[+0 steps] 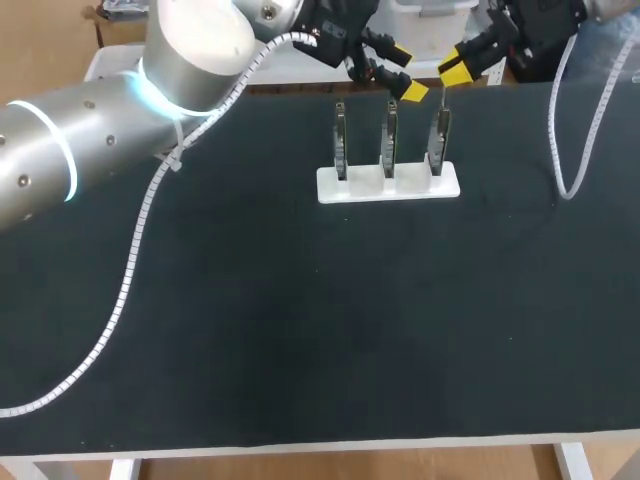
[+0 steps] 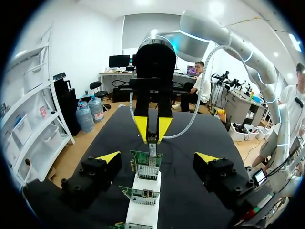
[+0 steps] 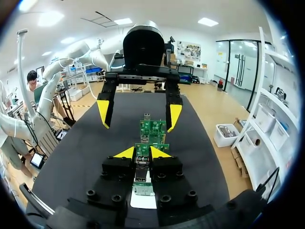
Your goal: Pick up the optical module with the left hand, and insert it into the network port with the right hand.
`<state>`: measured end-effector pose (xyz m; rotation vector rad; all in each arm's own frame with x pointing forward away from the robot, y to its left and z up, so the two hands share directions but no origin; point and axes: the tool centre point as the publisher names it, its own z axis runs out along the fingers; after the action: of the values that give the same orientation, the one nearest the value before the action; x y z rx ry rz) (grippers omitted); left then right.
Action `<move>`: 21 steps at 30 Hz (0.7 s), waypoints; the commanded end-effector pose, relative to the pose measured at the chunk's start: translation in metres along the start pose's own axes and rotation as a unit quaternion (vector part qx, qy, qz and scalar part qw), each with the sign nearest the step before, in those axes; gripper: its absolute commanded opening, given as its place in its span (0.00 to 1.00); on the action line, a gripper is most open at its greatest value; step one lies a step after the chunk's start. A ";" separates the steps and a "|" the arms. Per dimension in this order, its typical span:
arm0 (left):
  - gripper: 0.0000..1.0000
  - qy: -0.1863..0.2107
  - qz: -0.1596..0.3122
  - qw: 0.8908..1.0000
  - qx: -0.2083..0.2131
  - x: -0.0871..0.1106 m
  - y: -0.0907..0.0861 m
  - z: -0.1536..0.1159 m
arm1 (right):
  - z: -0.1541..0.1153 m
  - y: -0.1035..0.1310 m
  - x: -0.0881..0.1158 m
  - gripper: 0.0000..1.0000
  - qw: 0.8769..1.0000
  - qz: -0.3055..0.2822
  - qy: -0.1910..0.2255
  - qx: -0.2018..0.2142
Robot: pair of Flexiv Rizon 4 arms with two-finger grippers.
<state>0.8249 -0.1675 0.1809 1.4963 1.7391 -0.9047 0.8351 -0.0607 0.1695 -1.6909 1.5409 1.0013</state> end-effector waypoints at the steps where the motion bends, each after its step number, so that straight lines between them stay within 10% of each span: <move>1: 1.00 0.002 0.000 1.000 0.002 -0.001 0.003 0.001 | -0.001 -0.009 0.001 0.00 0.837 0.002 0.001 -0.547; 13: 1.00 0.002 0.000 1.000 0.002 -0.001 0.003 0.001 | -0.002 -0.010 0.003 0.00 0.840 0.008 0.002 -0.542; 14: 1.00 0.002 0.000 1.000 0.002 -0.001 0.003 0.001 | -0.002 -0.010 0.003 0.05 0.840 0.008 0.002 -0.542; 15: 1.00 0.002 0.000 1.000 0.002 -0.001 0.003 0.001 | -0.002 -0.010 0.002 0.32 0.839 0.006 0.003 -0.544; 18: 1.00 0.002 0.000 1.000 0.002 -0.001 0.003 0.001 | -0.002 -0.010 0.001 0.50 0.839 0.004 0.005 -0.544; 19: 1.00 0.002 0.000 1.000 0.002 -0.001 0.003 0.001 | -0.002 -0.010 0.001 0.85 0.840 0.004 0.005 -0.543; 21: 1.00 0.002 0.000 1.000 0.002 -0.001 0.003 0.001 | -0.002 -0.010 0.000 0.80 0.840 0.003 0.004 -0.542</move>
<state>0.8249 -0.1675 0.1809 1.4963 1.7391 -0.9047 0.8372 -0.0615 0.1694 -1.6939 1.5510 0.9883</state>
